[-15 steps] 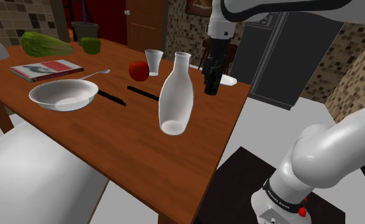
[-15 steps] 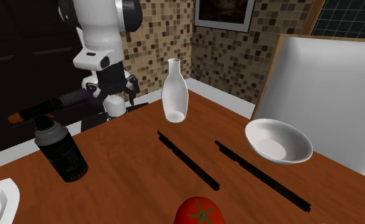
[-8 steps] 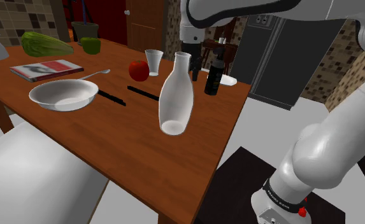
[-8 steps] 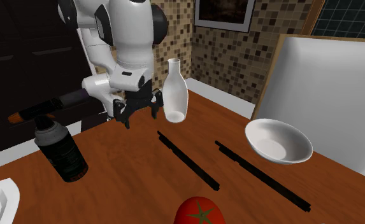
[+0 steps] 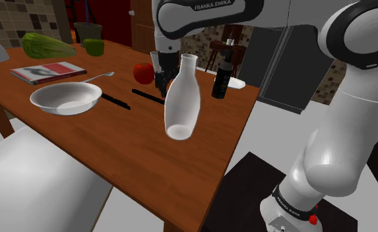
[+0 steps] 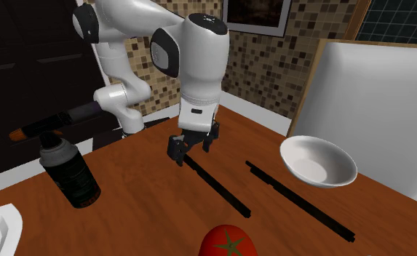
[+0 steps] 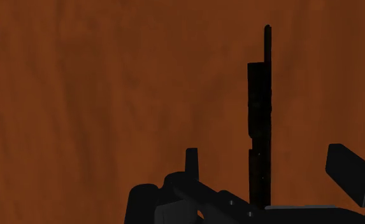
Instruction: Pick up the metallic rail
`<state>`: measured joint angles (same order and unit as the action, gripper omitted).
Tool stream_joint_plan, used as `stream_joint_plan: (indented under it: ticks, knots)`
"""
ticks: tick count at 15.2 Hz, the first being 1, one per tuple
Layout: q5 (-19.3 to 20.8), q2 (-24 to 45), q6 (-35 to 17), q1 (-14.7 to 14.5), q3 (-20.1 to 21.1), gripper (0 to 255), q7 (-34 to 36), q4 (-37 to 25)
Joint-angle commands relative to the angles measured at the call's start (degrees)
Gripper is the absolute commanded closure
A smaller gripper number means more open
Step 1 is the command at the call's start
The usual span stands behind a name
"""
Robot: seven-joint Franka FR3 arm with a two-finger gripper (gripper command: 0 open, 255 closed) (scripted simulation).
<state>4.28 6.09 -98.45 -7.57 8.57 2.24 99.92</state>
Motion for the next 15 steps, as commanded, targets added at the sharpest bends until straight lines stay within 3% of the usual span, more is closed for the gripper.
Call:
stream_joint_plan:
  ticks: [1,10,11,15]
  knots:
    - [0.7,3.9,0.8,-0.7,0.5,0,0.5,-4.2]
    - [0.9,4.8,-4.8,-0.7,0.4,0,1.0,0.6]
    - [0.9,4.7,-4.8,-0.7,0.4,255,0.9,0.6]
    - [0.9,4.7,-4.8,-0.7,0.4,255,0.9,0.7]
